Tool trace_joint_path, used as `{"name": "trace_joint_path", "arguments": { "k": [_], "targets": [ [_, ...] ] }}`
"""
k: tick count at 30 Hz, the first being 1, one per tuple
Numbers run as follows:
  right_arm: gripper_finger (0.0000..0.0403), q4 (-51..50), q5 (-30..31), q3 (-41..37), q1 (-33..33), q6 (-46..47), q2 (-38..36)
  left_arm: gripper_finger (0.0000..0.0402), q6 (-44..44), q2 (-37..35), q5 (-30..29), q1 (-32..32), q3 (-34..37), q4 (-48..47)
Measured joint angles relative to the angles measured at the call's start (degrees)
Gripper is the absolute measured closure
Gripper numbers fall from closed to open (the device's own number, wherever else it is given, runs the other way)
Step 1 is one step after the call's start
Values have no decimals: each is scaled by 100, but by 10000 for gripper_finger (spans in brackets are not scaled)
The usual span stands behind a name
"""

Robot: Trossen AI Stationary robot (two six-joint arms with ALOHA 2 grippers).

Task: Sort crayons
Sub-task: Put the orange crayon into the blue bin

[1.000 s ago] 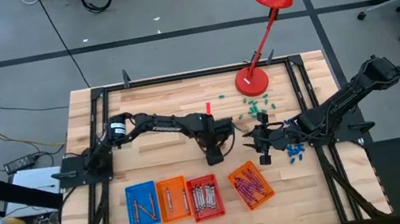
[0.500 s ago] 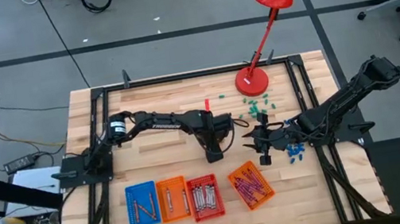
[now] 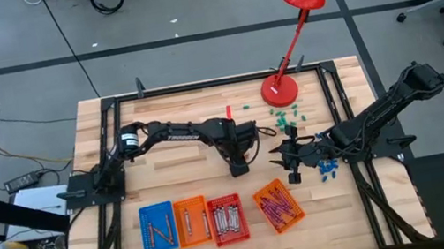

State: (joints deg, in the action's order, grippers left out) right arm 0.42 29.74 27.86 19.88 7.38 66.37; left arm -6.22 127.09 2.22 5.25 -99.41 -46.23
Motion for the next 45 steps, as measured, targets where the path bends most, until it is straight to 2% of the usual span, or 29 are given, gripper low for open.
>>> {"name": "trace_joint_path", "arguments": {
  "k": [27, 39, 42, 45],
  "targets": [
    [259, -1, -65, 0, 0, 0, 0, 210, 103, 2, -151, 129, 63, 156],
    [259, 18, -92, 0, 0, 0, 0, 210, 109, -42, -164, 127, 511, 488],
    [259, 38, -92, 0, 0, 0, 0, 221, 133, -39, -164, 127, 517, 502],
    [259, 38, -92, 0, 0, 0, 0, 254, 133, -34, -166, 131, 518, 488]
  ]
}}
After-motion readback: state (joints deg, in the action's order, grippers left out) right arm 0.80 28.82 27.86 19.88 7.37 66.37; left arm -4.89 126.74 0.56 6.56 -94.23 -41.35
